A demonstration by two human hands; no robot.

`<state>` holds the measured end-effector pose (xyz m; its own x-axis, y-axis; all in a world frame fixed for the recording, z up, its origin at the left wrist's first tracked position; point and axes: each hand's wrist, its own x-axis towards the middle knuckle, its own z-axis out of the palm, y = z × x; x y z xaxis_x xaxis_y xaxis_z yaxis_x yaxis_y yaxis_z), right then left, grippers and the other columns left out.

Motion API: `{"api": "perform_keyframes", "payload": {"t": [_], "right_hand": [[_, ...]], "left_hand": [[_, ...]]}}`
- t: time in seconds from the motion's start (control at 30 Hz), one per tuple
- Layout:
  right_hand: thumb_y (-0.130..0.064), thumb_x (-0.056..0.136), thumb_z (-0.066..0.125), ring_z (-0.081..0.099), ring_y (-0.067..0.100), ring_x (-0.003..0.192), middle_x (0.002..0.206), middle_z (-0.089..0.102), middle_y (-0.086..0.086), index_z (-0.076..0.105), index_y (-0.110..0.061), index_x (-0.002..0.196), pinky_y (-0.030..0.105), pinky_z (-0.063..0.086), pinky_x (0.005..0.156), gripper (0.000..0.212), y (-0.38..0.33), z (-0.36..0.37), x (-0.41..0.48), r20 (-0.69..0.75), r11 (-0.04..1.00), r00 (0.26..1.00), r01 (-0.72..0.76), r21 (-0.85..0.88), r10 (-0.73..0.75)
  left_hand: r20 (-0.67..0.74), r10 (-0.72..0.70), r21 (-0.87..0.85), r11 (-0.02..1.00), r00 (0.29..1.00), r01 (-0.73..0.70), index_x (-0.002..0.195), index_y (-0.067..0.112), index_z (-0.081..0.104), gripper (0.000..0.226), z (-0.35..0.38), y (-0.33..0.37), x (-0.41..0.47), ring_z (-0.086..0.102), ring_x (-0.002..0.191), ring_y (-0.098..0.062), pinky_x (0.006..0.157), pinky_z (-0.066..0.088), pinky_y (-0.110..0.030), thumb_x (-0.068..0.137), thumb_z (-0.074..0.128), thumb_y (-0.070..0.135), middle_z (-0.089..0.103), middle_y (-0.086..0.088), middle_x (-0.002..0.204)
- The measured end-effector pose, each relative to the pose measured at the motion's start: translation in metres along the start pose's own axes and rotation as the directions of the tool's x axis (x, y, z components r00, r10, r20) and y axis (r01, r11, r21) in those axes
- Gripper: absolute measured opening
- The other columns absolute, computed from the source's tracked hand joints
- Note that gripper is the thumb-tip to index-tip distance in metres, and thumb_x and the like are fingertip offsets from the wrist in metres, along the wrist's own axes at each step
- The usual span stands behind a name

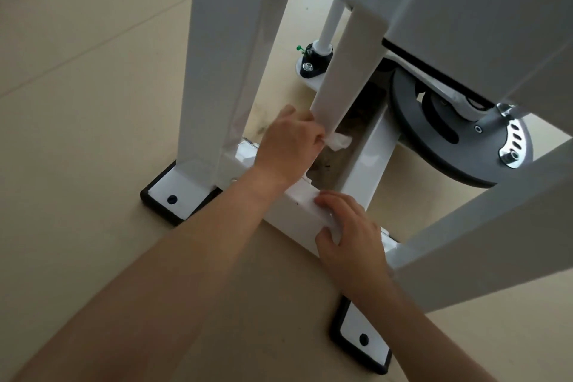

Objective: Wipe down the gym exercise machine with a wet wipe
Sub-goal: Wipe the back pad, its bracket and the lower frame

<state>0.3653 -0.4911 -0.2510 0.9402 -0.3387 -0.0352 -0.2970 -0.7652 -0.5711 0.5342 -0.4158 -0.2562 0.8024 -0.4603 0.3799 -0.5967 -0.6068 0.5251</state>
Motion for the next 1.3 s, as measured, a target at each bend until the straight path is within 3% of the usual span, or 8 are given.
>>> {"api": "perform_keyframes", "payload": {"t": [0.17,0.27,0.47,0.57,0.77,0.97,1.1,1.3], "right_hand": [[-0.018,0.072,0.047,0.047,-0.001,0.115,0.125,0.052,-0.023,0.058,-0.031,0.119,0.031,0.036,0.096,0.051,0.003,0.0,-0.001,0.017,1.0,1.0,0.005,-0.008,-0.004],[-0.018,0.071,0.047,0.047,0.0,0.115,0.124,0.052,-0.022,0.058,-0.031,0.118,0.028,0.032,0.093,0.051,0.002,-0.001,-0.001,0.02,1.0,1.0,0.001,-0.009,-0.001],[-0.019,0.069,0.045,0.05,0.002,0.113,0.125,0.055,-0.02,0.061,-0.028,0.119,0.04,0.042,0.1,0.053,0.001,-0.005,0.001,0.058,0.998,0.998,-0.006,0.055,0.003],[-0.018,0.069,0.045,0.051,0.004,0.114,0.125,0.054,-0.02,0.061,-0.026,0.119,0.043,0.043,0.1,0.054,0.0,-0.005,0.001,0.049,0.998,0.999,-0.017,0.06,0.014],[-0.015,0.068,0.052,0.052,0.017,0.119,0.131,0.055,-0.008,0.058,-0.021,0.125,0.048,0.042,0.103,0.058,-0.014,-0.001,-0.006,0.035,0.999,0.999,-0.04,0.016,0.04],[-0.012,0.083,0.06,0.034,0.012,0.136,0.15,0.037,-0.011,0.043,-0.026,0.141,0.04,0.027,0.115,0.062,-0.028,-0.015,-0.009,0.226,0.995,0.969,-0.101,-0.023,0.104],[-0.013,0.089,0.056,0.04,0.012,0.13,0.147,0.039,-0.011,0.038,-0.031,0.144,0.03,0.037,0.106,0.061,-0.042,-0.03,-0.001,0.28,0.984,0.948,-0.171,0.051,0.151],[-0.014,0.09,0.053,0.038,0.01,0.136,0.15,0.038,-0.013,0.031,-0.037,0.148,0.036,0.031,0.114,0.067,-0.072,-0.025,0.013,0.354,0.988,0.928,-0.143,0.06,0.113]], "left_hand": [[0.17,-0.493,-0.063,0.859,0.853,0.508,0.086,0.02,0.068,0.033,0.01,-0.006,0.02,0.051,0.076,-0.016,0.066,0.038,-0.026,0.078,0.069,0.052,0.064,0.003,0.085],[0.091,-0.593,-0.149,0.786,0.8,0.6,0.087,0.022,0.068,0.012,0.006,-0.004,0.02,0.058,0.081,-0.018,0.068,0.036,-0.023,0.084,0.066,0.033,0.069,0.001,0.089],[0.134,-0.192,0.197,0.967,0.972,0.164,0.121,0.017,0.057,0.033,-0.001,0.008,-0.014,0.062,0.091,-0.029,0.064,0.035,-0.032,0.09,0.048,0.009,0.063,-0.005,0.104],[0.163,-0.081,0.28,0.96,0.983,0.033,0.133,0.012,0.054,0.048,-0.015,-0.007,-0.052,0.064,0.101,-0.029,0.078,0.049,-0.036,0.087,0.044,0.016,0.068,-0.006,0.111],[0.291,0.276,0.147,0.933,0.916,-0.328,0.129,0.01,0.06,0.047,-0.045,-0.022,-0.113,0.049,0.131,-0.021,0.11,0.037,-0.042,0.089,0.04,0.026,0.057,-0.006,0.136],[0.078,0.002,0.185,0.983,0.997,-0.017,0.104,0.009,0.072,0.031,-0.054,-0.054,-0.092,0.065,0.107,-0.028,0.085,0.056,-0.041,0.08,0.054,0.001,0.071,-0.007,0.11],[0.146,-0.117,0.059,0.992,0.982,0.109,0.089,0.015,0.074,0.029,-0.054,-0.038,-0.083,0.063,0.07,-0.028,0.058,0.052,-0.04,0.075,0.055,-0.002,0.067,-0.001,0.074],[0.074,-0.274,-0.075,0.957,0.959,0.279,0.118,0.019,0.07,0.032,-0.048,-0.016,-0.052,0.066,0.098,-0.028,0.084,0.05,-0.036,0.091,0.053,0.009,0.072,-0.007,0.109]]}}
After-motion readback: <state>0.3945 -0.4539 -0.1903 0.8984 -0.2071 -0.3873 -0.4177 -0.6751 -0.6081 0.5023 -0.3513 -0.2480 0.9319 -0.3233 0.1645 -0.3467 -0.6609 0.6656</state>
